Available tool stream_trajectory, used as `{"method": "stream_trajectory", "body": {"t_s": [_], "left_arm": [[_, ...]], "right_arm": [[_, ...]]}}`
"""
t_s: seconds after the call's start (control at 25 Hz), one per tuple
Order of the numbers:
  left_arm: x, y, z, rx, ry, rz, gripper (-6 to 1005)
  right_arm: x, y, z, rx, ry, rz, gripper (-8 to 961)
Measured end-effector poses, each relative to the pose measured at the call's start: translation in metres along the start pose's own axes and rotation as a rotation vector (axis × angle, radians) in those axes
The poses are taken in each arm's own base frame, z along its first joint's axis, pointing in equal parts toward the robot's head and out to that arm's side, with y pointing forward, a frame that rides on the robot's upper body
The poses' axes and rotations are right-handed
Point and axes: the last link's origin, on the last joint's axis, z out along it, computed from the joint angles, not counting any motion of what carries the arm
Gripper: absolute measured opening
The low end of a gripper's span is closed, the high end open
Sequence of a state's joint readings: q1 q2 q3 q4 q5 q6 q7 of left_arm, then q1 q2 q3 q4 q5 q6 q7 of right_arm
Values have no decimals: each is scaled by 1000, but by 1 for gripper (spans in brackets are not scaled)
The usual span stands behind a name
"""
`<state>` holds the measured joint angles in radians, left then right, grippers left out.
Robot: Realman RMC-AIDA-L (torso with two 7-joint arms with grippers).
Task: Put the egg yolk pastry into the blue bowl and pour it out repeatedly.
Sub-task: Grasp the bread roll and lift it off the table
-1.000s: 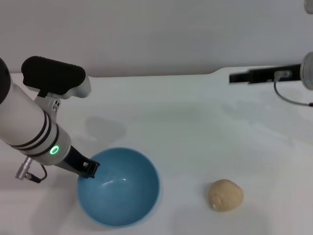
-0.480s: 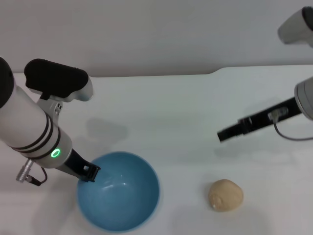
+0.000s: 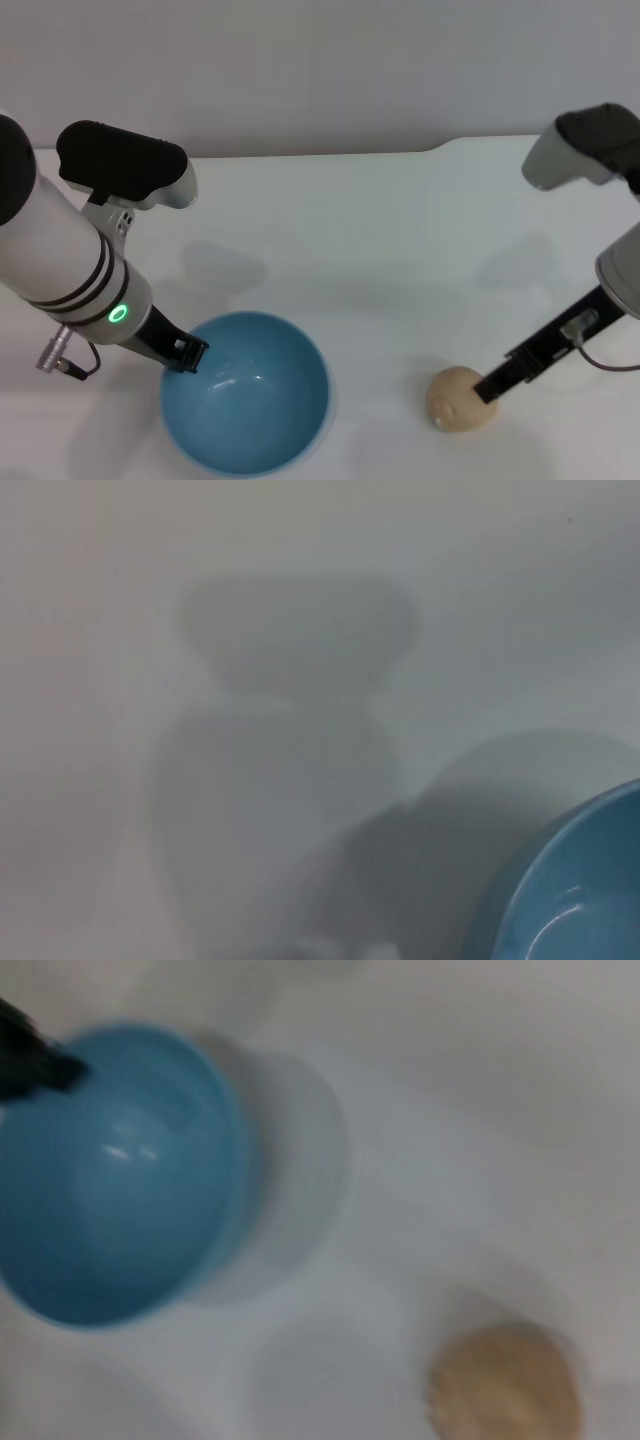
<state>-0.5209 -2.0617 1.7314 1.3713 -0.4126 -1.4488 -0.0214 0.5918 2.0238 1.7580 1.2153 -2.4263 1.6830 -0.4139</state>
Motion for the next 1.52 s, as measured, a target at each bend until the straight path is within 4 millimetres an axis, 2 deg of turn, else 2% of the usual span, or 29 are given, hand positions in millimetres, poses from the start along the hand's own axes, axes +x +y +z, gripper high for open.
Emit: {"method": "stream_trajectory", "body": {"t_s": [0.32, 0.6, 0.96, 1.52], "left_arm": [[1, 1, 0, 0, 1, 4, -1], [2, 2, 0, 0, 6, 6, 0], [2, 4, 0, 1, 2, 18, 0], [3, 8, 0, 4, -2, 38, -1]], "right_arm": [[3, -6, 4, 64, 30, 11, 494], [-2, -6, 22, 71, 35, -5, 494], [-6, -13, 31, 114, 11, -2, 495], [-14, -13, 52, 125, 6, -11, 448]]}}
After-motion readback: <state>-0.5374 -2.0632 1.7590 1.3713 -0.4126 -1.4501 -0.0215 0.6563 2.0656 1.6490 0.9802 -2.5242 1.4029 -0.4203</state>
